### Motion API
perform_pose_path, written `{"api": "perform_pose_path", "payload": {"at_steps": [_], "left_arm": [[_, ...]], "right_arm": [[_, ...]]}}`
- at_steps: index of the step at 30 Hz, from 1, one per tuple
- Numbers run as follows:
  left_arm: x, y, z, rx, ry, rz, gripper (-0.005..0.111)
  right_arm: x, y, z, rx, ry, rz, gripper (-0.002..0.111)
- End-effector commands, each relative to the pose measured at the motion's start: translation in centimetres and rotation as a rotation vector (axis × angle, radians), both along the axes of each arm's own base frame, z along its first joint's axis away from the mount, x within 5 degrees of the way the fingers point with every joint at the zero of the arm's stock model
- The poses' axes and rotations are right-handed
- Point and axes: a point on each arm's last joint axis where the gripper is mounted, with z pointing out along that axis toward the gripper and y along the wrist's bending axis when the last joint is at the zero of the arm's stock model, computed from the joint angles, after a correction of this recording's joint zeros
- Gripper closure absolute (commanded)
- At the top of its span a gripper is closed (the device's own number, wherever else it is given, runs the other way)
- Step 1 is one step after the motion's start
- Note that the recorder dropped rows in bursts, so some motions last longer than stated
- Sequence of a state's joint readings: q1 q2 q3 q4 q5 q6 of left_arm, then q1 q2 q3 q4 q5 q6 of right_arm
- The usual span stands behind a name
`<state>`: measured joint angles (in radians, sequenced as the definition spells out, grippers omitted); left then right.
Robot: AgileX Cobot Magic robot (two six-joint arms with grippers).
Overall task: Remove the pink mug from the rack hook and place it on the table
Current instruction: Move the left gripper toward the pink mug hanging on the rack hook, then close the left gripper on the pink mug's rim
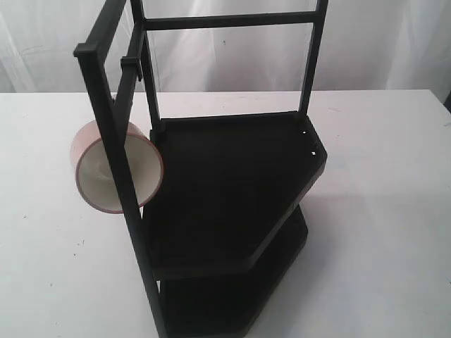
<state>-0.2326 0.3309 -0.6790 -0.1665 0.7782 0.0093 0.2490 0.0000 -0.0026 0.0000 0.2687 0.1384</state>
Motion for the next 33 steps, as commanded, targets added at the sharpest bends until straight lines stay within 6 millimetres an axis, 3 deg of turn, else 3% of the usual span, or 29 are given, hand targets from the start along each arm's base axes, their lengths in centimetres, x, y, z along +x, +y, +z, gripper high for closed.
{"api": "perform_pose_path", "payload": {"at_steps": [1, 9, 14, 23, 29, 33], "left_arm": [[2.5, -0.8, 0.5, 0.026, -0.024, -0.052, 0.107], [8.0, -1.5, -0.6, 0.098, 0.03, -0.01, 0.107], [9.6, -1.8, -1.0, 0.092, 0.031, 0.009, 0.107], [10.1, -1.8, -0.7, 0.127, -0.038, -0.009, 0.107], [9.1, -2.1, -0.8, 0.204, -0.004, -0.127, 0.107], [8.3, -0.7, -0.1, 0.25, -0.048, 0.112, 0.103]], "right_arm": [[0.0, 0.0, 0.0, 0.007, -0.001, -0.002, 0.108], [0.0, 0.0, 0.0, 0.007, -0.001, -0.002, 0.108], [0.0, 0.0, -0.1, 0.006, 0.001, -0.002, 0.108], [0.0, 0.0, -0.1, 0.006, 0.001, -0.002, 0.108], [0.0, 0.0, 0.0, 0.007, -0.002, -0.002, 0.108], [0.0, 0.0, 0.0, 0.007, -0.002, -0.002, 0.108]]}}
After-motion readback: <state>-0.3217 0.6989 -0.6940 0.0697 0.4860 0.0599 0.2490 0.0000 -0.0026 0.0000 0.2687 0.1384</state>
